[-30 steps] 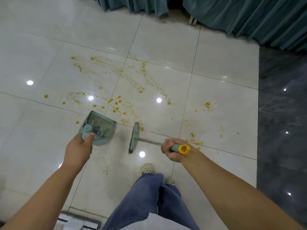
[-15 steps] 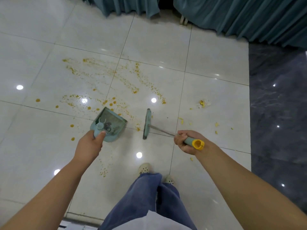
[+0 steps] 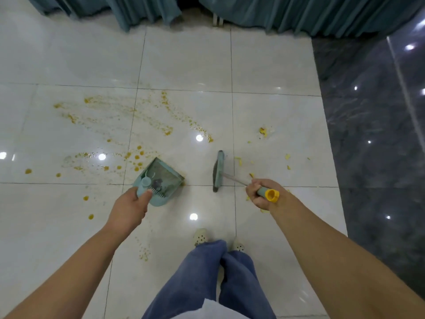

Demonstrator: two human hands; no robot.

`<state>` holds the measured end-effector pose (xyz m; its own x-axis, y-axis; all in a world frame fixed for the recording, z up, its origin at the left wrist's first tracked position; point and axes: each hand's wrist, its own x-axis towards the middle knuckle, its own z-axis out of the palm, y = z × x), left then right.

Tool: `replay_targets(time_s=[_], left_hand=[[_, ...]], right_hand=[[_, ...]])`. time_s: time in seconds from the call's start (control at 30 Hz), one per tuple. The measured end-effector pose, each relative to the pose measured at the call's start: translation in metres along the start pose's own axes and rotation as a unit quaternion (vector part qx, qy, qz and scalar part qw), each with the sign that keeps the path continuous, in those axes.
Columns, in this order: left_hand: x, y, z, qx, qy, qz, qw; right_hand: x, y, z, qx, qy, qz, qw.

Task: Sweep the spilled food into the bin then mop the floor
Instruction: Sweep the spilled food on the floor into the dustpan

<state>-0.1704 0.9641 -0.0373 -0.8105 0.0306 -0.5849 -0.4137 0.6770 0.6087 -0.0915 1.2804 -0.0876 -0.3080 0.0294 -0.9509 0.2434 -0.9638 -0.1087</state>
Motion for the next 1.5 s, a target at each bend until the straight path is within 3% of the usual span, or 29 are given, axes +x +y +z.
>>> replay_targets(time_s=[0.33,0.63,0.83,1.17,1.3,1.5], left_hand=[[0.007,0.062,0.056,0.041,-0.064,0.034,0.997],[0.021,0.129,0.121,0.049,-0.077,0.017,0.996],[0.035,0.170,0.162,0.024,-0.070,0.002,0.997],[0.040,0.212,0.214,0.041,-0.095,0.016,0.994],[0.038,0.220,0.226,0.051,-0.100,0.021,0.993],[0.037,0.234,0.230,0.108,-0.113,0.058,0.986]], right_hand=[[-0.026,-0.071,-0.090,0.089,0.030,-0.026,0.995],[0.003,-0.157,-0.043,0.089,-0.083,0.039,0.992],[0.062,-0.219,-0.005,0.165,-0.095,0.051,0.980],[0.041,-0.263,-0.119,0.320,-0.037,0.045,0.946],[0.032,-0.266,-0.147,0.292,-0.029,0.073,0.953],[-0.009,-0.302,-0.123,0.133,-0.077,0.042,0.987]])
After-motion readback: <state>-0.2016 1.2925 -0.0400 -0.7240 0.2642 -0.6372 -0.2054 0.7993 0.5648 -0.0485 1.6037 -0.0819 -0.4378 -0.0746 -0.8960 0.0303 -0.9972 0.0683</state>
